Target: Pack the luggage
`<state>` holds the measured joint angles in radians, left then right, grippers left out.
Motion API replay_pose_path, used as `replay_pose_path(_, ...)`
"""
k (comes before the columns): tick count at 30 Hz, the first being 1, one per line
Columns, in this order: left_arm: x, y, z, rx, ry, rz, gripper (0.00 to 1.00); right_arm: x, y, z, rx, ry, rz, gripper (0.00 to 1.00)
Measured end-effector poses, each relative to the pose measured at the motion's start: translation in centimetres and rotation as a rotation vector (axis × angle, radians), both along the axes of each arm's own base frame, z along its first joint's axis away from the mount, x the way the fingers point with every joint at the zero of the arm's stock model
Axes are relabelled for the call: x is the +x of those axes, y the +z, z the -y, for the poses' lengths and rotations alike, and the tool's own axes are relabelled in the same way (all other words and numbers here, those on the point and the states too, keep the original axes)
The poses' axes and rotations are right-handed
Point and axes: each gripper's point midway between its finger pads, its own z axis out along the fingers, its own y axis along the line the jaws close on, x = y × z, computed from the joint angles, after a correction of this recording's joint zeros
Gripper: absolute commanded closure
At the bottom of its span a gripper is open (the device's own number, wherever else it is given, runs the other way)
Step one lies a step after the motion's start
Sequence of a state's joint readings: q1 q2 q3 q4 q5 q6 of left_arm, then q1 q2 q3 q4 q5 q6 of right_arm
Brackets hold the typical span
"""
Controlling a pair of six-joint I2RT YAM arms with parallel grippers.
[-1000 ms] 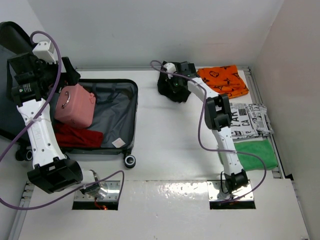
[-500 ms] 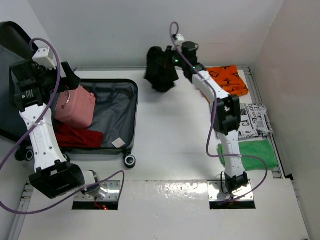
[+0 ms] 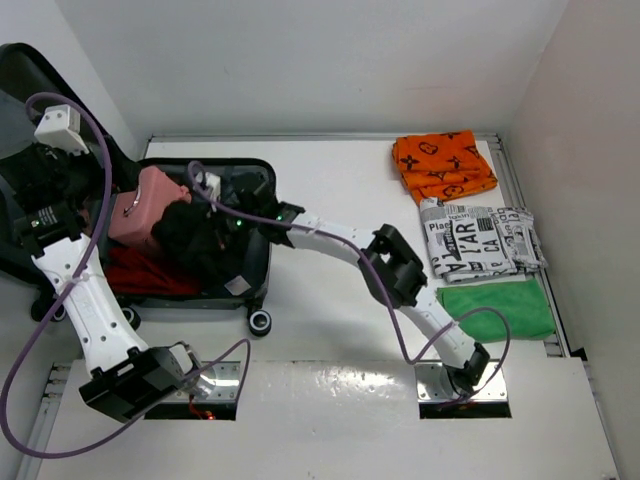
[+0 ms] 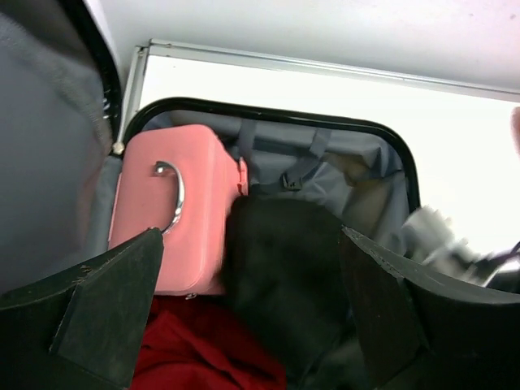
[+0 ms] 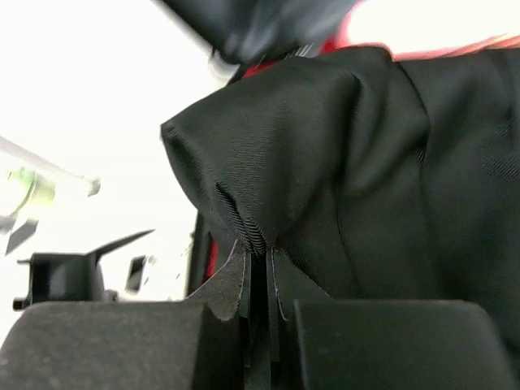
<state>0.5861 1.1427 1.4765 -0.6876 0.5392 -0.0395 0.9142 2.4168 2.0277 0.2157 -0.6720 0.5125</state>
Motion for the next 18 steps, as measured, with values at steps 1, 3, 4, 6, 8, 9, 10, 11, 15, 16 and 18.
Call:
replay_pose_path(1, -0.2, 0.0, -0.2, 0.0, 0.007, 0.002, 0.06, -1.3, -0.8, -0.4, -0.013, 0.033, -0.007, 1.0)
replay_pose_path(3, -0.5, 0.0, -0.5, -0.003, 0.017, 0.0, 0.06, -3.3, -2.6, -0.6, -0.05, 0.082, -0.031, 1.0)
replay_pose_path(4, -0.6, -0.1, -0.5, -0.004, 0.018, -0.001, 0.06, -3.7, -3.3, -0.6, -0.063, 0.091, -0.038, 1.0)
replay_pose_path(6, -0.7, -0.3, -0.6, -0.008, 0.019, -0.007, 0.06, -3.9, -4.7, -0.3, -0.095, 0.096, -0.042, 1.0)
replay_pose_path(8, -0.8, -0.4, -0.5, -0.012, 0.018, -0.014, 0.05, -3.4, -6.3, 0.2, -0.137, 0.084, -0.029, 0.83)
replay_pose_path(9, -0.9, -0.5, -0.5, -0.009, 0.013, -0.018, 0.05, -3.1, -7.1, 0.6, -0.163, 0.074, -0.018, 0.53)
replay_pose_path(10, -0.9, -0.6, -0.3, -0.008, 0.002, -0.021, 0.05, -2.8, -7.9, 1.0, -0.188, 0.064, -0.019, 0.41)
replay_pose_path(11, -1.0, -0.7, -0.1, -0.005, -0.011, -0.024, 0.04, -2.6, -8.8, 1.5, -0.215, 0.057, -0.014, 0.23)
replay_pose_path(15, -1.2, -0.9, 1.0, -0.011, -0.087, -0.025, 0.03, -2.5, -12.1, 5.2, -0.321, 0.032, -0.074, 0.02)
replay_pose_path(16, -1.2, -0.8, 1.5, -0.015, -0.119, -0.02, 0.03, -2.2, -12.2, 6.2, -0.332, 0.015, -0.095, 0.01)
replay_pose_path(18, -1.1, -0.7, 2.3, -0.028, -0.168, -0.014, 0.03, -1.7, -10.7, 8.4, -0.315, -0.016, -0.125, 0.01)
